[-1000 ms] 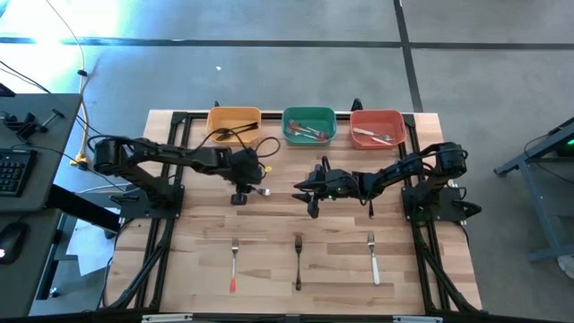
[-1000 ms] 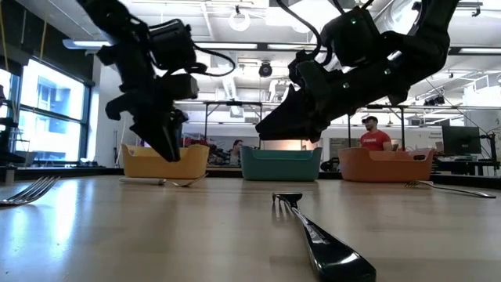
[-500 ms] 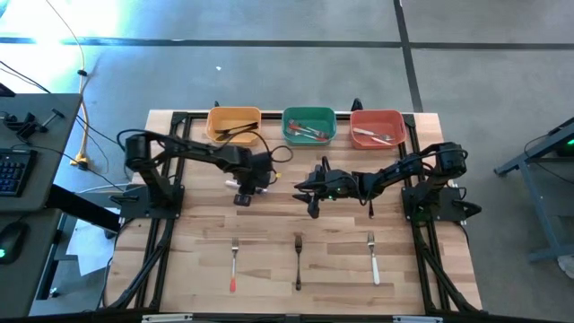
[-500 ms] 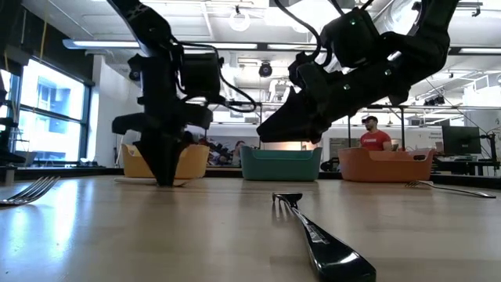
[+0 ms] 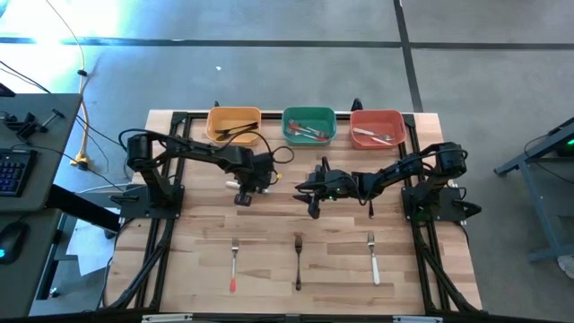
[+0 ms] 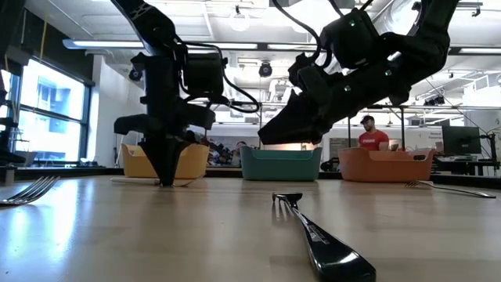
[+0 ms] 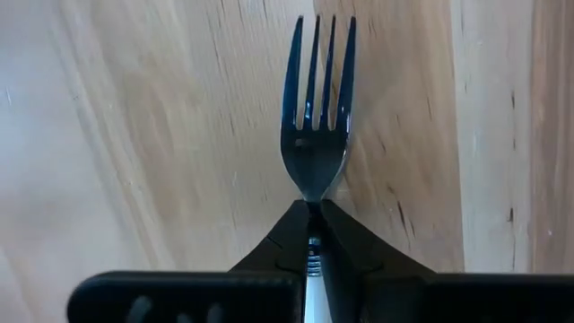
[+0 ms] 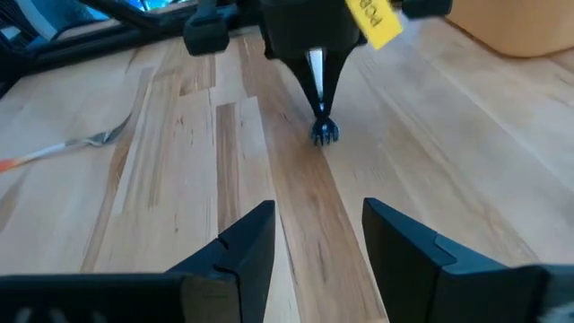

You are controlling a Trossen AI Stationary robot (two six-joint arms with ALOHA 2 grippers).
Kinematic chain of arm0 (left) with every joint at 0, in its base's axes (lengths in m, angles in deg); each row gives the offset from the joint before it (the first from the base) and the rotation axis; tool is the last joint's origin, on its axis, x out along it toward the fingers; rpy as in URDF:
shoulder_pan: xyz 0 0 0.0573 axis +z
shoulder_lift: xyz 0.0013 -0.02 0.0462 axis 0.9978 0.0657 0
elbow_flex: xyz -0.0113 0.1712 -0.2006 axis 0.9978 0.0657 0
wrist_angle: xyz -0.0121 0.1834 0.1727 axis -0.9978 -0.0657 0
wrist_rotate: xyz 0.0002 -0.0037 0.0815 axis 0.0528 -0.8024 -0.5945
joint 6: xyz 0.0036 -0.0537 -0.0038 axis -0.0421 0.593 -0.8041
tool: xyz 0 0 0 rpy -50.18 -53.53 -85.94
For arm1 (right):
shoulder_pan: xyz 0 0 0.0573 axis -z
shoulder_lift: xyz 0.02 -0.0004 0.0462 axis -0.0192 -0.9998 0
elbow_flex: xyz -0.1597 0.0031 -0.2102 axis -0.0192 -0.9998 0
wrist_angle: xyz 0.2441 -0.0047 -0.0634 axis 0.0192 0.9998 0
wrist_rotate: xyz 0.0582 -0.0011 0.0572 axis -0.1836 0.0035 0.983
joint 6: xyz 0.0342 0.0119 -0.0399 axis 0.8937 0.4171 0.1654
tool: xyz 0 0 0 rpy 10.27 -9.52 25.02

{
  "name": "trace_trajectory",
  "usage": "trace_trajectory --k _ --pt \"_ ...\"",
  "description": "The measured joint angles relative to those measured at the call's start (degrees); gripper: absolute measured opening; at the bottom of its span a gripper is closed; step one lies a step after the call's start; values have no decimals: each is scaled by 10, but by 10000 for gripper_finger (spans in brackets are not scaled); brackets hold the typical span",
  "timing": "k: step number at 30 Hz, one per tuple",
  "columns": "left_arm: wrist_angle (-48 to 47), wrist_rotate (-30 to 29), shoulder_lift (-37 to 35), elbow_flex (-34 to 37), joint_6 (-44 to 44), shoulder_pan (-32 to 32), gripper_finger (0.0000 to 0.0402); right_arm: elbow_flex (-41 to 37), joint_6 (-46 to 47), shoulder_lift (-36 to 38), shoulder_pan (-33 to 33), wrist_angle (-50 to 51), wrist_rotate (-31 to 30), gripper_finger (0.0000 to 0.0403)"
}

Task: Sort silverware by color (type)
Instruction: Put the top white fork into the orange bin

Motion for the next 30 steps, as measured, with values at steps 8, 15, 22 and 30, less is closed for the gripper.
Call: trace_trajectory --k 8,15,22,30 --pt "32 56 -58 9 53 36 2 -2 -14 2 -1 31 34 154" --pt "199 150 -146 90 137 72 1 -2 1 -35 -13 -78 12 154" --pt "564 200 -223 207 274 74 1 26 26 -80 -12 -155 -33 154" --pt "850 198 -214 276 360 48 0 104 16 -83 6 -155 -63 154"
